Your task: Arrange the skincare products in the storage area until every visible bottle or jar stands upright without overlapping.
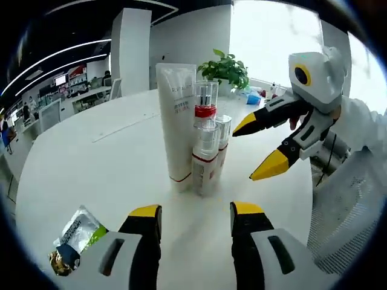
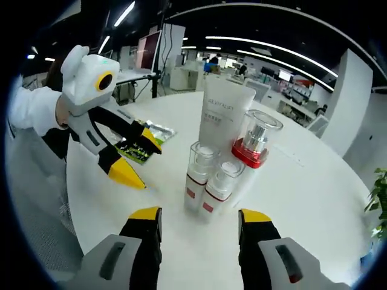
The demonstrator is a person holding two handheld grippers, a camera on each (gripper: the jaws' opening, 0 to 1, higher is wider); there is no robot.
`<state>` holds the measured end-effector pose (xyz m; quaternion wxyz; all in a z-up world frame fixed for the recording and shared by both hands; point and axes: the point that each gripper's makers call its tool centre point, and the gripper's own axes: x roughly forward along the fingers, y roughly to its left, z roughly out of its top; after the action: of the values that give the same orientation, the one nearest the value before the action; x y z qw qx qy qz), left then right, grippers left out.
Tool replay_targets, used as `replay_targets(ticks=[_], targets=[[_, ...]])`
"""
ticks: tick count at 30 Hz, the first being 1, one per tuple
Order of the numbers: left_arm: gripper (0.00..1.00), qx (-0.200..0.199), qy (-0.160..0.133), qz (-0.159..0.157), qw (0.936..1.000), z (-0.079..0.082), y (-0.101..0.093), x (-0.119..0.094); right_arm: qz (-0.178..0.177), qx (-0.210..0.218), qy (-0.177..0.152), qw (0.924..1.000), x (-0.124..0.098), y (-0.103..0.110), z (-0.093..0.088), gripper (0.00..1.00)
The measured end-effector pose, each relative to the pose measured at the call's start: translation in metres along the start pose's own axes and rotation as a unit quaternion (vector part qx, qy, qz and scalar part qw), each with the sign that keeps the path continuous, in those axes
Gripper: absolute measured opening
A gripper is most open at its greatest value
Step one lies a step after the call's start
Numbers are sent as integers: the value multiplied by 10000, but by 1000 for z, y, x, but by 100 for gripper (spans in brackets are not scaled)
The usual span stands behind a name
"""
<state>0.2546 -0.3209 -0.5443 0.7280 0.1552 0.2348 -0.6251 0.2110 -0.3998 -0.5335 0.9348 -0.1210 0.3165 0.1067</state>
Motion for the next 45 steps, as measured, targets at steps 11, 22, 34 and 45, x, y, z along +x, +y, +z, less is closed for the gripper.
replay_targets(ticks=[11,22,34,45], targets=[[62,-91,73,36,9999,-5,6,-34,-29,-66,-64,10000,-17,15,10,66],[73,-101,46,244,9996,-7,15,-73,-213,-80,-25,9997,-27,23,18,88],[81,-185,-43,418,9989,-10,25,-107,-262,-16,-47,9996,-38,30,21,99],[93,-200,-60,520,9984,-13,23,-122,-234,52,-207,9995,-45,37,27,100]])
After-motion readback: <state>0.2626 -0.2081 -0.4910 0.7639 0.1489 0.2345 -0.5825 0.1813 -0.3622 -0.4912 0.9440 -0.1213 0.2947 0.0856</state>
